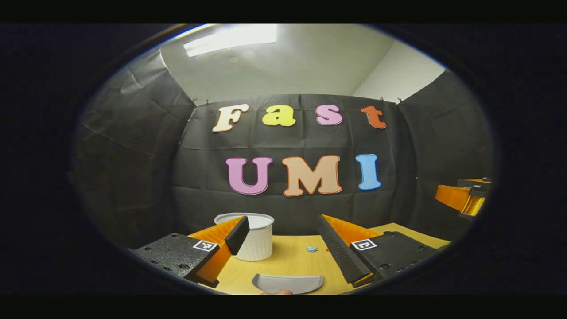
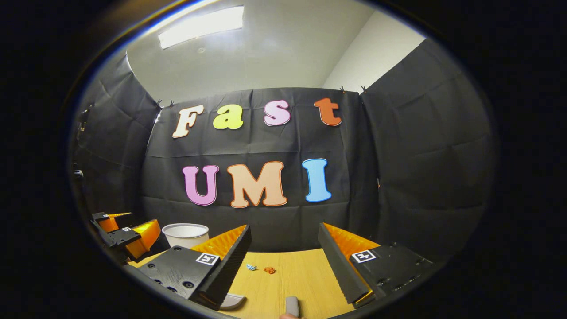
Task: Pick up the small broom and dustpan from the desktop, sweep the trash into the dustpan with the broom, and then empty the trash into the garbage bin.
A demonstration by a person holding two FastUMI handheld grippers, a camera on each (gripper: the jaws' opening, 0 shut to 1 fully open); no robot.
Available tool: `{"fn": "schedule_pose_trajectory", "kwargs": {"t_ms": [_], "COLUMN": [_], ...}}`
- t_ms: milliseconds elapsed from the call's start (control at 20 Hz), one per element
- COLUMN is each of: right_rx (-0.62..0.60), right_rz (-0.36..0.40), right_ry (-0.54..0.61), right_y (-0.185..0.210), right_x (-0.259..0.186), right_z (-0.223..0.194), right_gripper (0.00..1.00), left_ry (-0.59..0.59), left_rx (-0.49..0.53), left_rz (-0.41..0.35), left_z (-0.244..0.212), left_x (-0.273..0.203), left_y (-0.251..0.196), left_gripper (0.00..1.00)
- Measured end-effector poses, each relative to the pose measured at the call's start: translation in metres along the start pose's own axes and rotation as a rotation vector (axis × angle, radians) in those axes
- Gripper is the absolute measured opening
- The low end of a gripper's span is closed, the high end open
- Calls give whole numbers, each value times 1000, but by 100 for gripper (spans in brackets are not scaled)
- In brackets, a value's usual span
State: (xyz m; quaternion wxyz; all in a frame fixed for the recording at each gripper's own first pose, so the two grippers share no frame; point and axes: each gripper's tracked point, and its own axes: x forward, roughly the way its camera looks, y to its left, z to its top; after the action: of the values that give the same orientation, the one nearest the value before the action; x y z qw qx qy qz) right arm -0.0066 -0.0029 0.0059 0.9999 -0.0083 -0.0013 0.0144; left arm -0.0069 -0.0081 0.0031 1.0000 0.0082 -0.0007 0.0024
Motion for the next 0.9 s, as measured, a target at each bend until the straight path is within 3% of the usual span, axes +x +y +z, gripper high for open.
{"fn": "schedule_pose_trajectory", "kwargs": {"t_ms": [900], "right_rx": [-2], "right_rz": [20], "right_ry": [7], "right_y": [2], "right_x": [3], "right_z": [1], "right_gripper": [92], "left_ry": [-10], "left_rx": [16], "left_rz": [-2], "left_z": [2], "left_x": [-2], "left_y": [1], "left_gripper": [94]}}
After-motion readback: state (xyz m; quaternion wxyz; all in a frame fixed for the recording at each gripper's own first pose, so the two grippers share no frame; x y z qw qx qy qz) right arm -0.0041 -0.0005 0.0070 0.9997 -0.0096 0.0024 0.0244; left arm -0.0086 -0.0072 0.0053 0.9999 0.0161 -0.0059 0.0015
